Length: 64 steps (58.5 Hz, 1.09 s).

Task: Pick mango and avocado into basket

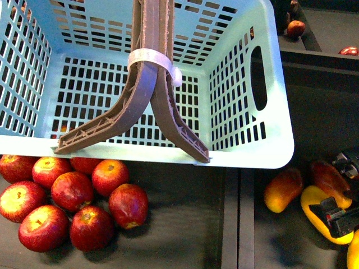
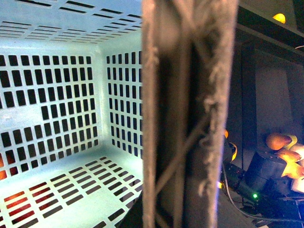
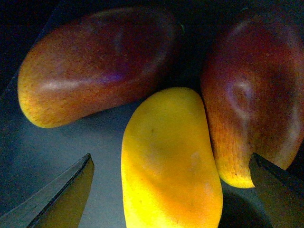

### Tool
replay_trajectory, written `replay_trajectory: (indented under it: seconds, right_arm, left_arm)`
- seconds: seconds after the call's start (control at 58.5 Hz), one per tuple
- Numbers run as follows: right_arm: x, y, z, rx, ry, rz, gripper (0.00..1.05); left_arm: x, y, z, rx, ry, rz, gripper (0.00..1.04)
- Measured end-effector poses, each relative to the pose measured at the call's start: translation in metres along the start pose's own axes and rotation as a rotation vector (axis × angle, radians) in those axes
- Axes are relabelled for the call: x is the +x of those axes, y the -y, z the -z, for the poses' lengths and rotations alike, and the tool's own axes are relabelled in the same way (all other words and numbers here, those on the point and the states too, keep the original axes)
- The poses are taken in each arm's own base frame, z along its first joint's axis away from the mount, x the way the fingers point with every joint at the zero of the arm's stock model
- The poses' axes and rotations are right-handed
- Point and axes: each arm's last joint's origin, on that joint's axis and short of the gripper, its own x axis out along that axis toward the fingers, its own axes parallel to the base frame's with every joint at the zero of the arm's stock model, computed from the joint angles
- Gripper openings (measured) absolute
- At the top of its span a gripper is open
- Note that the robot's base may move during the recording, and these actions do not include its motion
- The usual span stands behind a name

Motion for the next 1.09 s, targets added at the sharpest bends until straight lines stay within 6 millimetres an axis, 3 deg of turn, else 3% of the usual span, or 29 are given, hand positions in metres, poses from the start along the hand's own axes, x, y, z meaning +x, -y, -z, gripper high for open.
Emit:
replay_trajectory:
  seconds: [0.256, 0.683, 0.905, 1.093]
  right_arm:
    - [0.019, 0.003, 0.011, 0.009, -0.038, 0.002, 0.97]
    - [0.027, 0.002, 0.021, 0.017, -0.046, 0.009, 0.97]
    - [0.028, 0.002, 0.022, 0.027, -0.045, 0.01, 0.7]
    - [0.023, 0.003, 0.021, 0.053, -0.031, 0.006, 0.66]
  left_arm:
    - [0.0, 0.0, 0.0, 0.001, 0.0, 0.0, 0.06]
    - [0.0, 0.0, 0.0, 0.0, 0.0, 0.0, 0.06]
    - [0.0, 0.0, 0.0, 0.0, 0.0, 0.0, 0.06]
    - [0.0, 0.0, 0.0, 0.0, 0.0, 0.0, 0.06]
